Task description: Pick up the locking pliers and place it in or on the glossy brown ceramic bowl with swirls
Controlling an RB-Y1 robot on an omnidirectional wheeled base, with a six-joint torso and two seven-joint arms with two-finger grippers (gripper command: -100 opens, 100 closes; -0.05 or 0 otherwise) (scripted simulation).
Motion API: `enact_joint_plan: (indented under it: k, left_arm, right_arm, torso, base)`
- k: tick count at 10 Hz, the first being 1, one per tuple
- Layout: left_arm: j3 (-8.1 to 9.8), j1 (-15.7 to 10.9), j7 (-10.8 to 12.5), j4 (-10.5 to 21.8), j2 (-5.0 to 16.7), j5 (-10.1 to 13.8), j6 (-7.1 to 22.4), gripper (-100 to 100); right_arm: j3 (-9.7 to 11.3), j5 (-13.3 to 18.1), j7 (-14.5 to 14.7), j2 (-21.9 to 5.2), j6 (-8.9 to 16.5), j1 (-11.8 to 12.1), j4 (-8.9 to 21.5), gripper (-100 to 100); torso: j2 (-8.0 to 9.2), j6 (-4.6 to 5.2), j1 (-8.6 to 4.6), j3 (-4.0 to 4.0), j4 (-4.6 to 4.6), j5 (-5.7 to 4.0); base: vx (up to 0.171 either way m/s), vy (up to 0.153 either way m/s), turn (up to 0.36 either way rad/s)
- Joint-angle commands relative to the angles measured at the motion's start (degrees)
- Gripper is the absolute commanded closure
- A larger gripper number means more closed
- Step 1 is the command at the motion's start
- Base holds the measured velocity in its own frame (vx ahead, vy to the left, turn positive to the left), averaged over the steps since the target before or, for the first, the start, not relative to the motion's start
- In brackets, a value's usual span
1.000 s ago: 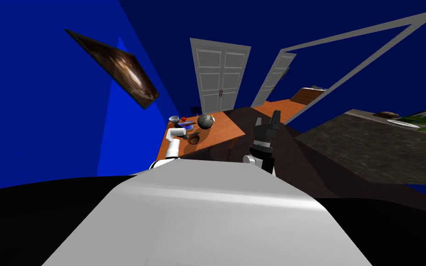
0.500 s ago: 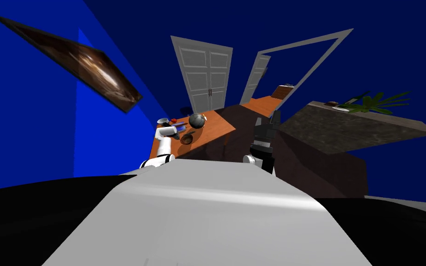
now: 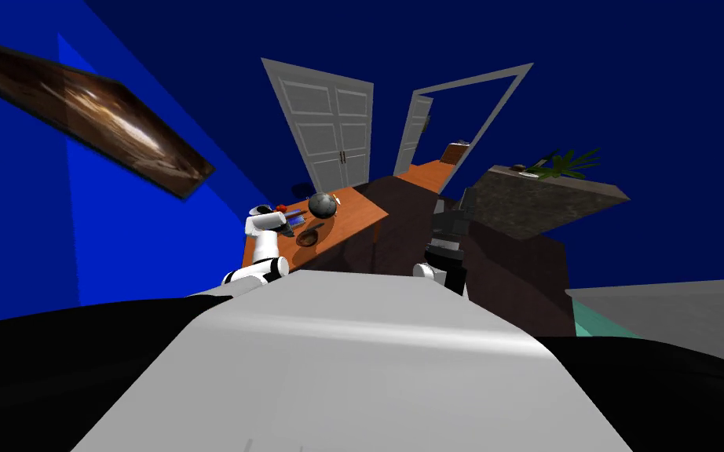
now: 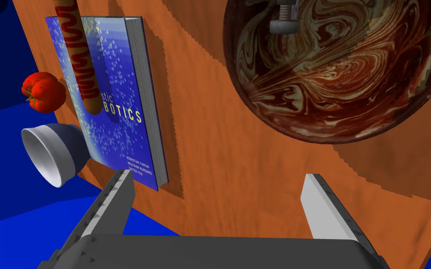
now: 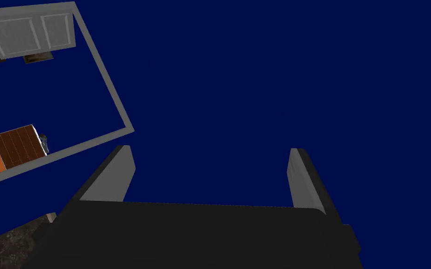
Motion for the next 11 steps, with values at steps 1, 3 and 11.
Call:
enact_joint_plan:
  k: [1,3,11]
  left_arm:
    - [2.86,-0.7,-0.5,2.0,2.8,0.9,0.3,-100]
    - [5.73,-1.6,-0.9,4.5,5.4,1.7,0.1,-100]
    - [5.93,-1.7,-1.0,4.8,5.4,1.6,-0.1,0]
  right_arm:
    - [0.0,0.0,0.0,0.0,0.0,0.0,0.0,0]
    - [0.0,0.0,0.0,0.0,0.0,0.0,0.0,0]
    - [0.0,0.0,0.0,0.0,0.0,0.0,0.0,0]
  torso:
    - [0.0,0.0,0.0,0.0,0.0,0.0]
    - [0.03,-0.01,0.04,0.02,0.0,0.01]
    - [-0.26,-0.01,0.27,-0.15,-0.06,0.07]
  base:
    - [-0.081,-0.067,-0.377]
    - [-0.084,-0.049,-0.228]
    - [-0.011,-0.009,-0.023]
